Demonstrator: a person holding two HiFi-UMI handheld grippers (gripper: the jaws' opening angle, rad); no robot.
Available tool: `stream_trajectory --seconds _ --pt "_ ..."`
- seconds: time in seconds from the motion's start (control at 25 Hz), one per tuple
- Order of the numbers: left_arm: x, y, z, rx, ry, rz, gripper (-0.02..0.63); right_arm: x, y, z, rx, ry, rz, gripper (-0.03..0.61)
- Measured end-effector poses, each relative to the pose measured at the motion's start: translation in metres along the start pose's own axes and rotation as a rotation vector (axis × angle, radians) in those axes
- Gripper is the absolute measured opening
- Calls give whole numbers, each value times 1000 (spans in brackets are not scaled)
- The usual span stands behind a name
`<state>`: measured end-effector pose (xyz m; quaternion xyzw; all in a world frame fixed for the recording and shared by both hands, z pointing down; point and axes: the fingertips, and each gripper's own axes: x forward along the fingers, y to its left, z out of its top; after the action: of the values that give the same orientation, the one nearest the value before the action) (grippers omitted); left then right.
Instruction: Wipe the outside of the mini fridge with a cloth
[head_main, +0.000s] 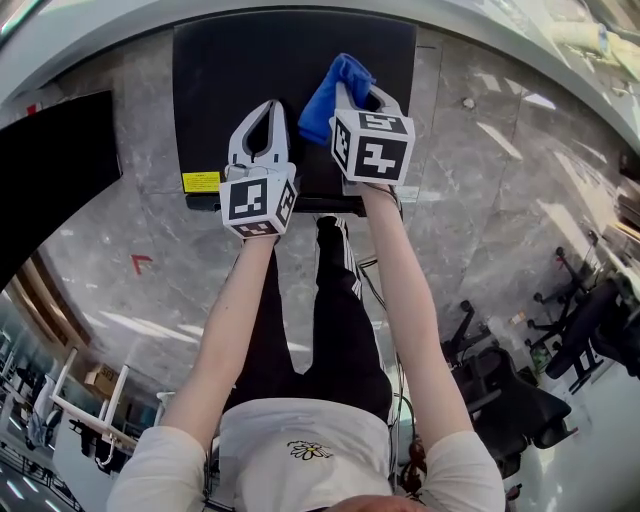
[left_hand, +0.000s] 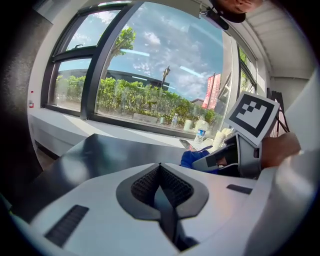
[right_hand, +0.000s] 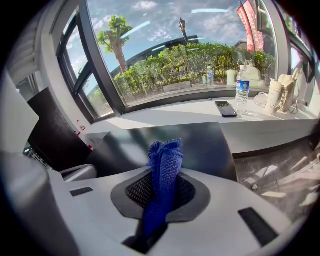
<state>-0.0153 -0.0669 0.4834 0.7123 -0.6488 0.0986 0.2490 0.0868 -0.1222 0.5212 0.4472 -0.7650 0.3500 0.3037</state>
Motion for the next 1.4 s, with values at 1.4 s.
stream_trajectory --seconds 1.4 --pt "5 -40 6 27 -15 -60 5 -79 -108 4 91 -80 -220 61"
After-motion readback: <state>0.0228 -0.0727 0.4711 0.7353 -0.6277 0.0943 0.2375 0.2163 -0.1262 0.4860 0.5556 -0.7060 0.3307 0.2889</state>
